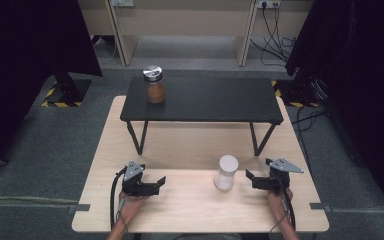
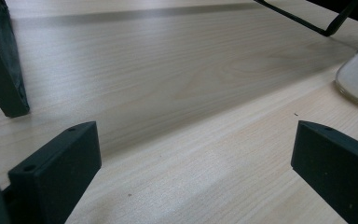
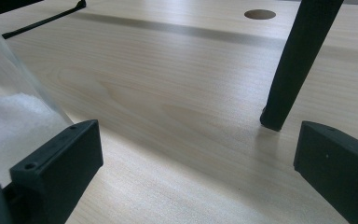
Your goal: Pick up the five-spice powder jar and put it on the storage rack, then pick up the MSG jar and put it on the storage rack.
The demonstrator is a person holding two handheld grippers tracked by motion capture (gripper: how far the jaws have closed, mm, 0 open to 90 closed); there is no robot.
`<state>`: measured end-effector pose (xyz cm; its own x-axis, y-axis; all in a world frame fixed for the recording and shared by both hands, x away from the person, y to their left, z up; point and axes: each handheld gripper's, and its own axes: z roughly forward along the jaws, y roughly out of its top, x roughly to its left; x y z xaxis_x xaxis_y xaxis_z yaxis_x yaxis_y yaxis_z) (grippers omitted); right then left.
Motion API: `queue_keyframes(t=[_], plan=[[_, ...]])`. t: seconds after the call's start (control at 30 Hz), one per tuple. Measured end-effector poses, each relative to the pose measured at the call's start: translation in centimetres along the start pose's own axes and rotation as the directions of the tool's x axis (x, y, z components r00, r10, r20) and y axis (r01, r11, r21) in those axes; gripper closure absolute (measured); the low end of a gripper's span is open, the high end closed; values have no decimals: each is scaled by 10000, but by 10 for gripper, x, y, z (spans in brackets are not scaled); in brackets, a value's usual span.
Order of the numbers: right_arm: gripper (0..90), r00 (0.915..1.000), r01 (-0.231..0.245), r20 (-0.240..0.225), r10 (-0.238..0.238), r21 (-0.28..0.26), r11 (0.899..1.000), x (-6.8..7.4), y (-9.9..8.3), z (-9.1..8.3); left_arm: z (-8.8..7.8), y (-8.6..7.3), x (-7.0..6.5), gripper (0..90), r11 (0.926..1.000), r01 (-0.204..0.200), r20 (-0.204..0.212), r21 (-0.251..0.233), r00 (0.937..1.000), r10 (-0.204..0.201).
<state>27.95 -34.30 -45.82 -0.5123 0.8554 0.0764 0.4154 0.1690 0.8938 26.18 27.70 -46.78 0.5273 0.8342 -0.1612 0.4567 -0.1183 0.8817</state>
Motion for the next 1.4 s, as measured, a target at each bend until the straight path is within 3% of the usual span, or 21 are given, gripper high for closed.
queue_keyframes(t=[1.4], plan=[[12, 9999, -66, -85, 66, 16, 10000, -3, 1, 1, 0, 1, -4, 13, 9999, -119, -59, 80, 9999, 119]])
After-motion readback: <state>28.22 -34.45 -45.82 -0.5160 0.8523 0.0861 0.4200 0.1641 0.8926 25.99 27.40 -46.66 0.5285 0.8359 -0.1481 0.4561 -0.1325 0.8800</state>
